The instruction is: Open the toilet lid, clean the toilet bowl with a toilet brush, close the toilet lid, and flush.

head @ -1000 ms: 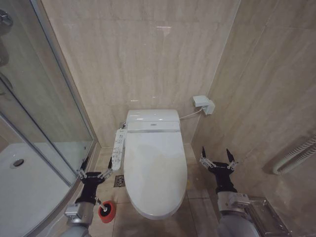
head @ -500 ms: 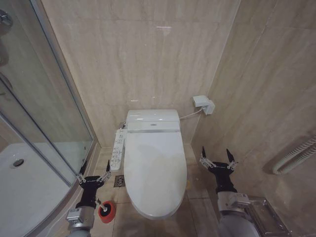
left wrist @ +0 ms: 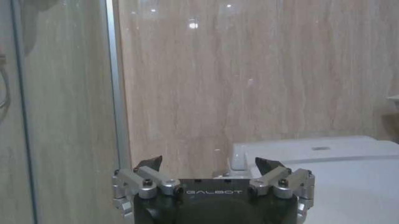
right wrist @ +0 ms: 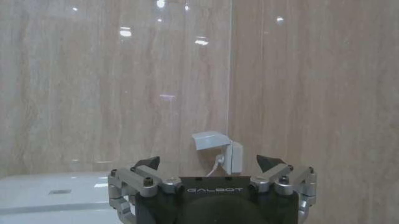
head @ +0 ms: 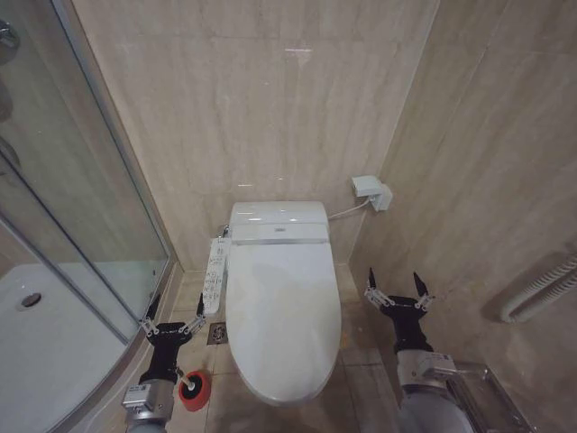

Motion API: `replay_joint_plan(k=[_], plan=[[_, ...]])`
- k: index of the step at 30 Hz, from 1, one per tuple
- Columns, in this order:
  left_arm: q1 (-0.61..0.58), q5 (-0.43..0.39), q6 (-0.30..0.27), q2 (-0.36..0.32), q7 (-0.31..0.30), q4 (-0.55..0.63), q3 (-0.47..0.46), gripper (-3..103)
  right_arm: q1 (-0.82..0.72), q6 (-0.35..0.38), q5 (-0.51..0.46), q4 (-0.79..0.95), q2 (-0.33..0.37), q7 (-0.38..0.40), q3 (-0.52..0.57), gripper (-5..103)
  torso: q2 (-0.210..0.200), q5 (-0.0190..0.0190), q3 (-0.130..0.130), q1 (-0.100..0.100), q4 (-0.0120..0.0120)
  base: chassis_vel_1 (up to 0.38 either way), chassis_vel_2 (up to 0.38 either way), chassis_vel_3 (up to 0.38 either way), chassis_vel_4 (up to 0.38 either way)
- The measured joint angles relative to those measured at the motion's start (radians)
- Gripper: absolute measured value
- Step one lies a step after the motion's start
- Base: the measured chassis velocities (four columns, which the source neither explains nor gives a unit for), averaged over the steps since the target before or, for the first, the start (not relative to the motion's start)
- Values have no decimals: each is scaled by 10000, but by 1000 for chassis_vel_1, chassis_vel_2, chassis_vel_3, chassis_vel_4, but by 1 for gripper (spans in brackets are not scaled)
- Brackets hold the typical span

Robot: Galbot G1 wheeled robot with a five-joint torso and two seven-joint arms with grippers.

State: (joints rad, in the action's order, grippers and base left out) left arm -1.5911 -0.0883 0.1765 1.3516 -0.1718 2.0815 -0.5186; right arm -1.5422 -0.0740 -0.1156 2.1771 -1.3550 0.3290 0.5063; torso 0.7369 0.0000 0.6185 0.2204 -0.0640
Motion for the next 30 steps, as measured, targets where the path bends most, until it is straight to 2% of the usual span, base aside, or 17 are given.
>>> replay_joint_plan(k=[14, 16, 30], plan=[[-151, 56, 80, -28, -9, 143, -61, 100, 19, -1, 0, 0, 0, 0, 0, 100, -4, 2, 6, 14, 3, -166, 160, 163, -154], [-191, 53, 137, -40, -14, 144, -61, 100, 15, 0, 0, -1, 0, 0, 0, 100, -4, -2, 3, 6, -2, 0, 0, 0, 0], [-265, 92, 323, -72, -22, 204, -61, 100, 5, 0, 0, 0, 0, 0, 0, 100, 0, -1, 0, 0, 1, 21, -15, -17, 13]])
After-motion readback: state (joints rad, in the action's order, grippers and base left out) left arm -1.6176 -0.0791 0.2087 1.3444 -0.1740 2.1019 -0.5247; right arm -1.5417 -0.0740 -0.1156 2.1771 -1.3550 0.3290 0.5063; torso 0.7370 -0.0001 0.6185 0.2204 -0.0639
